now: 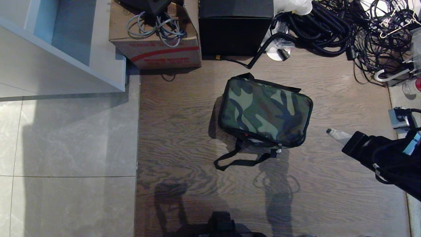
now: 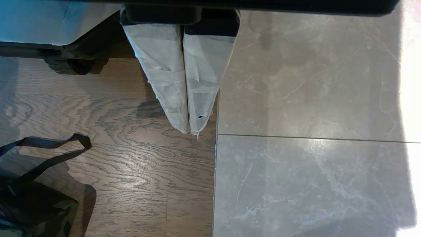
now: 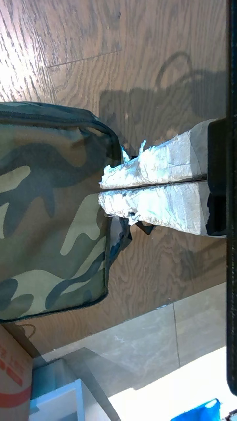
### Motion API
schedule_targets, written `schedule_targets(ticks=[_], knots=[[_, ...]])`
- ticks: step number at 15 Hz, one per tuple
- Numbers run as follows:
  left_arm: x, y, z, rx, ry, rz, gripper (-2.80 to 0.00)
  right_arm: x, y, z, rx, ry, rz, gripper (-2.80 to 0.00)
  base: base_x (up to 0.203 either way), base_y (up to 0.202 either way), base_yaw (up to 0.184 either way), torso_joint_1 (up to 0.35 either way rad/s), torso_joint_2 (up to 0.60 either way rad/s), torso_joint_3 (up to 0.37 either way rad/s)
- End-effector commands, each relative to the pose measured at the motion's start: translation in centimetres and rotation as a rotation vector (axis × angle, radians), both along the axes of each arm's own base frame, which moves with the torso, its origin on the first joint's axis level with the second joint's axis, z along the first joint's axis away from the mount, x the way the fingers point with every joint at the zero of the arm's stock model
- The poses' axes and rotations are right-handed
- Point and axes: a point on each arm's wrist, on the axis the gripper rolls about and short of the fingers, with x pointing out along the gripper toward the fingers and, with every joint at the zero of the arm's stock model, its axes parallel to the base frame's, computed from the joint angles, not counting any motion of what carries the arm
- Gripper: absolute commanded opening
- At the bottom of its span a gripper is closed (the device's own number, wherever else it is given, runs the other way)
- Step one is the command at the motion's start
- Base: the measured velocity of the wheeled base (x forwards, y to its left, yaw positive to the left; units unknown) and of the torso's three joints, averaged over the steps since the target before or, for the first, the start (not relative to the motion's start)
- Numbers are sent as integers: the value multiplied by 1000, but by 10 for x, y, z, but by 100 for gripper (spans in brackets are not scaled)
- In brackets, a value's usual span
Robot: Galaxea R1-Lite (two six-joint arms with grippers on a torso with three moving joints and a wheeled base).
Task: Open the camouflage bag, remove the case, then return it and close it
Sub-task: Open the top of the storage box
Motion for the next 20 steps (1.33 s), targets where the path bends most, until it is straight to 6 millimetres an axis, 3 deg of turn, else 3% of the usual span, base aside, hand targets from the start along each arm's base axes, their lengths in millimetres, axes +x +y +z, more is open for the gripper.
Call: schedule_targets(ticks=[1, 14, 20], knots=[[0, 0, 0, 0, -1, 0, -280, -1, 0, 2, 4, -10, 5, -280, 0, 0, 0, 0, 0, 0], [0, 0, 0, 1, 0, 0, -280, -3, 1, -1, 1, 0, 8, -280, -22, 0, 0, 0, 0, 1], [0, 0, 0, 1, 0, 0, -280, -6, 17, -13, -11, 51, 77, -280, 0, 0, 0, 0, 0, 0]])
